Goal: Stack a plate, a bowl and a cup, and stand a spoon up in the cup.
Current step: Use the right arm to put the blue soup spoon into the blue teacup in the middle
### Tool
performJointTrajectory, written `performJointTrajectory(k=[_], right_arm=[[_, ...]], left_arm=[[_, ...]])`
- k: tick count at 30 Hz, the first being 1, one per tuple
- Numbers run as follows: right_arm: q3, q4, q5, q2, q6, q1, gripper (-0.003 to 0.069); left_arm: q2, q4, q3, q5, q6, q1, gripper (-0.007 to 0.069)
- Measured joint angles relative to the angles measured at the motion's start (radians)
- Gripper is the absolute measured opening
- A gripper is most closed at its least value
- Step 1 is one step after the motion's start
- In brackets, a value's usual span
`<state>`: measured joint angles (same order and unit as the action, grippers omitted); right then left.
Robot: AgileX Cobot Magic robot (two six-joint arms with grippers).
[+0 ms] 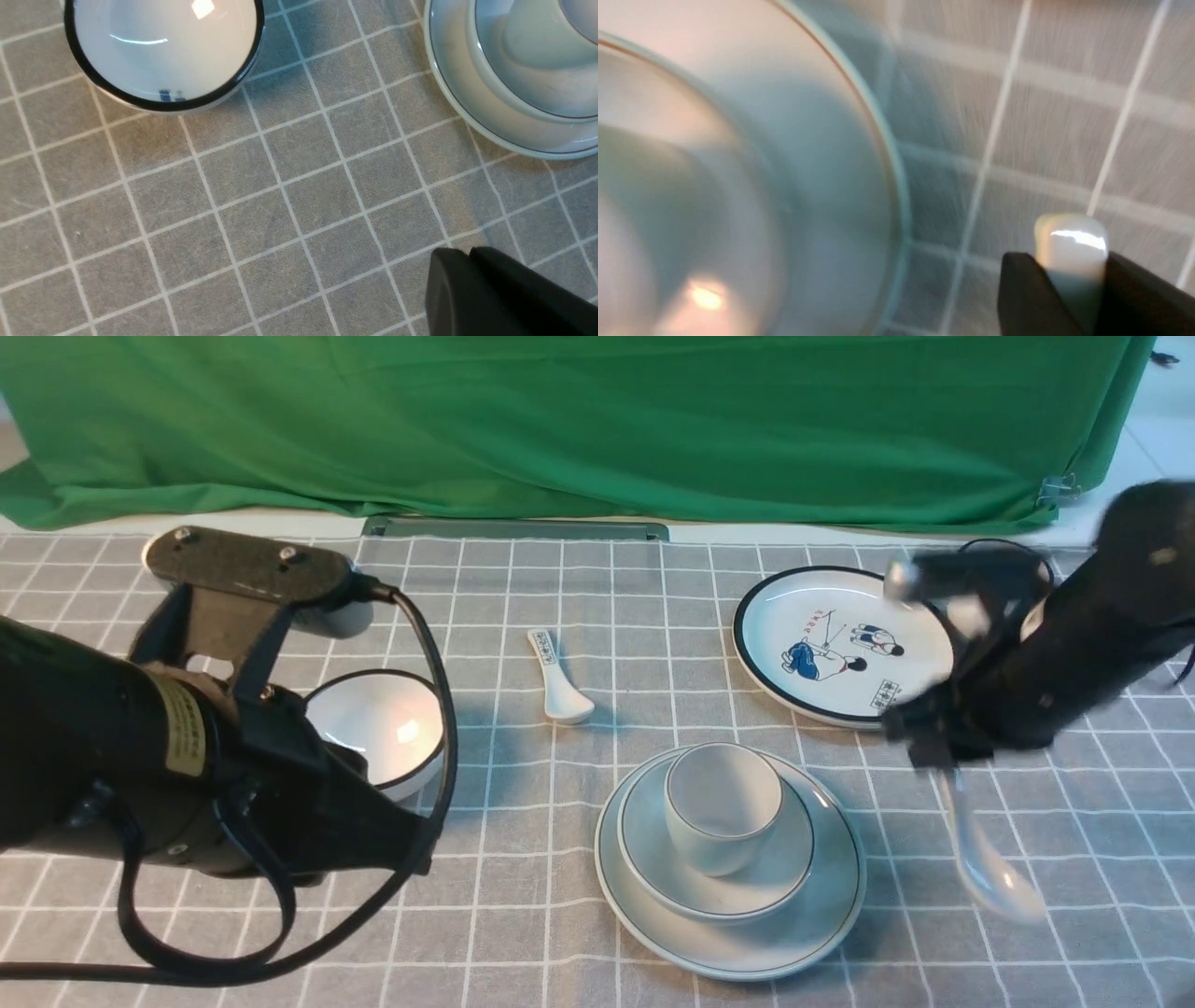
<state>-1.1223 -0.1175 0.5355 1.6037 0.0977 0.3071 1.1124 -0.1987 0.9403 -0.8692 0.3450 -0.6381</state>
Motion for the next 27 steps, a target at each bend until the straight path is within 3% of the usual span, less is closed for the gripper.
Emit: performJointTrajectory(k=[2, 3, 4, 6, 12, 20, 27], right_arm=[[0.104, -0.002, -0.300, -0.169, -0.003, 0.098, 0.0187], [0.113, -0.001, -0.326, -0.179, -0.003, 0.105, 0.0187], [0.198, -0.004, -0.557, -0.250, -0.013, 0.164, 0.0187], [0.284, -0.004, -0.787, -0.277, -0.038, 0.226, 0.0187], [0.408, -0.005, -1.183, -0.197, -0.053, 0.328, 0.0187], [0.418, -0.007, -1.338, -0.053, 0.015, 0.397, 0.0187], [0.427, -0.008, -1.344, 0.006, 0.025, 0.398, 0.0187]], left_arm=[[0.000, -0.018, 0.000, 0.015, 0.015, 0.000, 0.0010], [0.000, -0.018, 0.000, 0.017, 0.015, 0.000, 0.0010], [0.000, -0.030, 0.000, 0.030, 0.025, 0.000, 0.0010], [0.000, -0.042, 0.000, 0.044, 0.027, 0.000, 0.0010], [0.000, -0.049, 0.000, 0.062, 0.028, 0.000, 0.0010], [0.000, -0.063, 0.000, 0.069, 0.029, 0.000, 0.0010], [0.000, -0.075, 0.000, 0.069, 0.029, 0.000, 0.0010]])
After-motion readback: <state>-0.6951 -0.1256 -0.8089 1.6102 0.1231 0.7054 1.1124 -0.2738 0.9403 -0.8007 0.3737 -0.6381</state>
